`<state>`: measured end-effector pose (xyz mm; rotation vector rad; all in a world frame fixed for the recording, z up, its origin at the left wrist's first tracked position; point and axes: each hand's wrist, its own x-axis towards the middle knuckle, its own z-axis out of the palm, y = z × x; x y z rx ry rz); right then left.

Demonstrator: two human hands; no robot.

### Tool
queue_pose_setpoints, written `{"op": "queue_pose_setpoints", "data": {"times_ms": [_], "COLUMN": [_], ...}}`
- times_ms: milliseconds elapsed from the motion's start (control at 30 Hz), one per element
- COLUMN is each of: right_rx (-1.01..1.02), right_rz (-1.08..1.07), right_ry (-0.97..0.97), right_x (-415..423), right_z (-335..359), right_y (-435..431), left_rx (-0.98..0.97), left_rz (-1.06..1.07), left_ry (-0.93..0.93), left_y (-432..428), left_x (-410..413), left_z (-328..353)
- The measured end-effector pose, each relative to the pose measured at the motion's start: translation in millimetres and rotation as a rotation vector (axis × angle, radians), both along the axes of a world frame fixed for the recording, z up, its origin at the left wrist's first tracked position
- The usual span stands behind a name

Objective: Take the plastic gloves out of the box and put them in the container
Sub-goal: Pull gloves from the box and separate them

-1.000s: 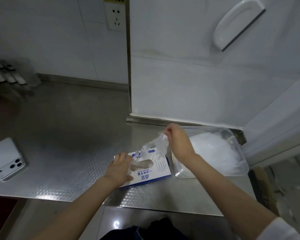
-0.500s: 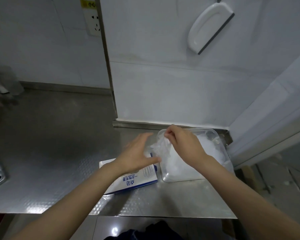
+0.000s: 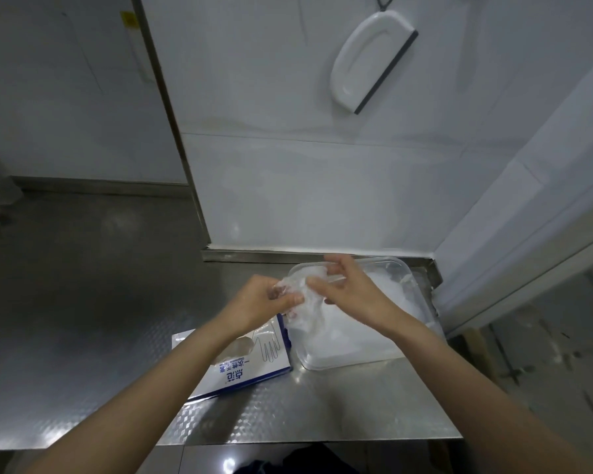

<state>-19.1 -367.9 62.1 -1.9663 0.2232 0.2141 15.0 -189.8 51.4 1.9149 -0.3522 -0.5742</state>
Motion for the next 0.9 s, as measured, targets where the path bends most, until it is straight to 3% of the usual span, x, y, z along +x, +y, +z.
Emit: {"op": "queue_pose_setpoints", "data": {"times_ms": [167,267,500,600,733,800,900], "right_rx": [0.134,0.112,0.017,-0.009,-0.052,-0.15,-0.332], "right_rz": [-0.015,-0.086,-0.173,-0.18,-0.124,-0.047,0.158], "right_ry": [-0.049,-0.064,-0.118,-0.122,-0.166,-0.203,-0.262], "right_x": [2.7,5.1,7.6,8.5,4.5,2.7,0.0], "right_z": [-5.2,-9.6,-16.5,-15.6,-13.4,-10.3,1.3], "right_y": [-9.0,-16.6,-26.2,-26.1,-24.3,-23.2,-20.5], "left_rx": [0.021,0.069,0.232,0.254,0.407,0.352,0.124], "left_rz": [0.035,0.081,0.129,0.074,-0.115,-0.257,-0.262], "left_ry": [0.061,0.095,-0.013,-0.085,-0.388,-0.435,-0.21], "left_y": [-1.0,5.1,16.4,15.6,8.8,-1.4,-13.4], "left_x": [-1.3,-0.1,10.3,15.5,10.9,-0.9,-9.9], "left_z": [-3.5,-9.8,-13.0,-8.2,-0.9,11.0,24.4]}}
